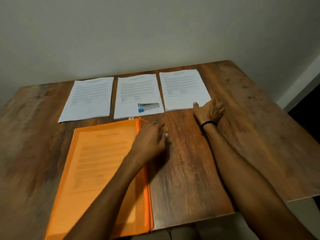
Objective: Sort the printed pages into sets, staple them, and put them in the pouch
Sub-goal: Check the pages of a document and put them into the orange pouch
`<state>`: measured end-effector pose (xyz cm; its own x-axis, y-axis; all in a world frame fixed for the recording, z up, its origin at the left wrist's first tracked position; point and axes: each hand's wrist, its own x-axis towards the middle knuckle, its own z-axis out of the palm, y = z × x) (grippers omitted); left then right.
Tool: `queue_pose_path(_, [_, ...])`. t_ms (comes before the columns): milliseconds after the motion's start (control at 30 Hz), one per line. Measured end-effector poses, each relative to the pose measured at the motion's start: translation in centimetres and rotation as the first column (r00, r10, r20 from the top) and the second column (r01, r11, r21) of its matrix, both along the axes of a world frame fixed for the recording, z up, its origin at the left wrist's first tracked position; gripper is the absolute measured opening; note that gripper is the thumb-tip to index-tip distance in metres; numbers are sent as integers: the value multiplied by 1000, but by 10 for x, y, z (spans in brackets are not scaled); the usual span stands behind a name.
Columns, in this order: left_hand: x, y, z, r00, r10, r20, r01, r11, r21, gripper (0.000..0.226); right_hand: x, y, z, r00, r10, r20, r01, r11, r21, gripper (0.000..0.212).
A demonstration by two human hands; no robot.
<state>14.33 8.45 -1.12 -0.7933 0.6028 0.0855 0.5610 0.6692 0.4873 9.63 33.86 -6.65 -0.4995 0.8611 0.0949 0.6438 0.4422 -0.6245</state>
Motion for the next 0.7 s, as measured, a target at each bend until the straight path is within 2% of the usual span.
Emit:
queue_pose_path(67, [-24, 35, -4, 999, -31, -28, 30, 999, -28, 49, -10, 6, 1, 996, -56, 74, 55, 998, 11, 94])
queue_pose_path(133, [-44, 64, -14, 1000, 4, 26, -1, 995, -98, 66, -19, 9, 4, 985, -83, 154, 80, 996, 28, 103])
queue_pose_path(267, [-69, 93, -33, 996, 39, 79, -23, 980, -197, 76, -35, 15, 10, 960, -88, 266, 80, 996, 42, 97])
queue_pose_path(333, [-76, 97, -38, 992, 50, 113, -29, 982, -185, 78, -46, 19, 10, 963, -30, 268, 34, 999, -11, 86])
queue_pose_path(400, [-79, 98, -38, 987, 47, 156, -20, 985, -173, 83, -52, 24, 8, 974, 51, 222, -33, 996, -86, 63])
queue_pose_path(500, [-82, 93, -30, 970, 25, 241, 4, 993, -120, 77, -47, 23, 14, 988, 151, 41, -137, 962, -237, 25])
queue_pose_path(567, [-87, 86, -28, 940, 3, 342, -9, 1000, 15, 69, -38, 18, 21, 977, 77, -196, -157, 887, -433, 22])
queue_pose_path(633, [-85, 78, -25, 933, 17, 360, -78, 985, 154, 70, -25, 15, 23, 904, -98, -416, -238, 694, -680, 27])
queue_pose_path(700, [-79, 72, -22, 951, 106, 291, -181, 952, 247, 70, -5, 14, 24, 840, -238, -488, -329, 493, -806, 34])
